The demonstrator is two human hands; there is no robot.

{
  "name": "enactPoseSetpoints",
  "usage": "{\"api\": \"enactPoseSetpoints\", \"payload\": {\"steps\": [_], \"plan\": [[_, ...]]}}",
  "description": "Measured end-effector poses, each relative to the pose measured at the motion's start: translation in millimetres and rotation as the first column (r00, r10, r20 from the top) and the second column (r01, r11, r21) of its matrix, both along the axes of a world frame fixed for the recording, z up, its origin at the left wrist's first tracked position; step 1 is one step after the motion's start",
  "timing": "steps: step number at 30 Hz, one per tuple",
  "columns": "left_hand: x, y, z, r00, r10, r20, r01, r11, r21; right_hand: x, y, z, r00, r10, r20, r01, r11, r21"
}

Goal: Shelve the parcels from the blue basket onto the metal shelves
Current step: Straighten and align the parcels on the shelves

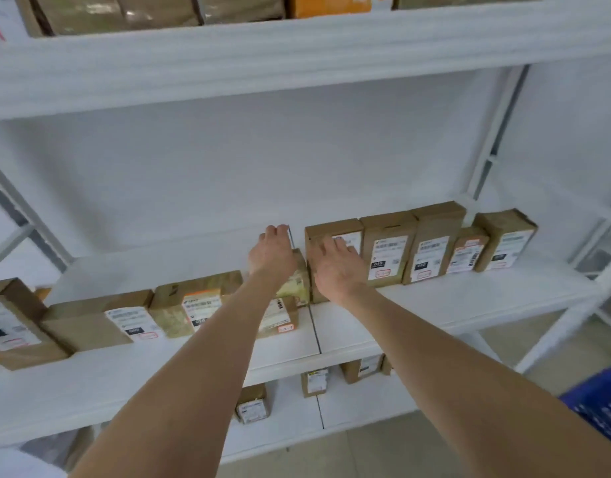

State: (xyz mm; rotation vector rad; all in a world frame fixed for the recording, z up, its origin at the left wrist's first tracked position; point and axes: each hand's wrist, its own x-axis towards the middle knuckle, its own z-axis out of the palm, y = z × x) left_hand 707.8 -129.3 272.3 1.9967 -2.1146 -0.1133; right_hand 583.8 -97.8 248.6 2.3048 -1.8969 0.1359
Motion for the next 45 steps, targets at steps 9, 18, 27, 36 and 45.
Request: {"api": "enactPoseSetpoints", "payload": {"steps": [9,18,27,36,45], "plan": [[-115,-18,23,0.990,-0.134,0.053,0.135,0.991,0.002,-131,-18,23,0.995,-0.075,0.072,0.080,0.995,-0.062],[-100,-57,-1,0.971,0.081,0.224,-0.116,0.983,0.145,-170,-73,30,0.998,0.000,0.055,-0.007,0.990,0.139],[-89,-76,-20,0.988,0.045,0.146,-0.070,0.982,0.173,-158,-94,12,0.995,0.062,0.080,-0.075,0.983,0.168],[-113,-80,-14,0.991,-0.088,0.097,0.065,0.973,0.220,-187,-95,15,0.999,-0.012,0.044,0.003,0.979,0.204],[-34,-70,-8,0.965,0.003,0.264,-0.112,0.910,0.399,-118,-91,25,0.969,0.239,0.064,-0.243,0.967,0.075]]}}
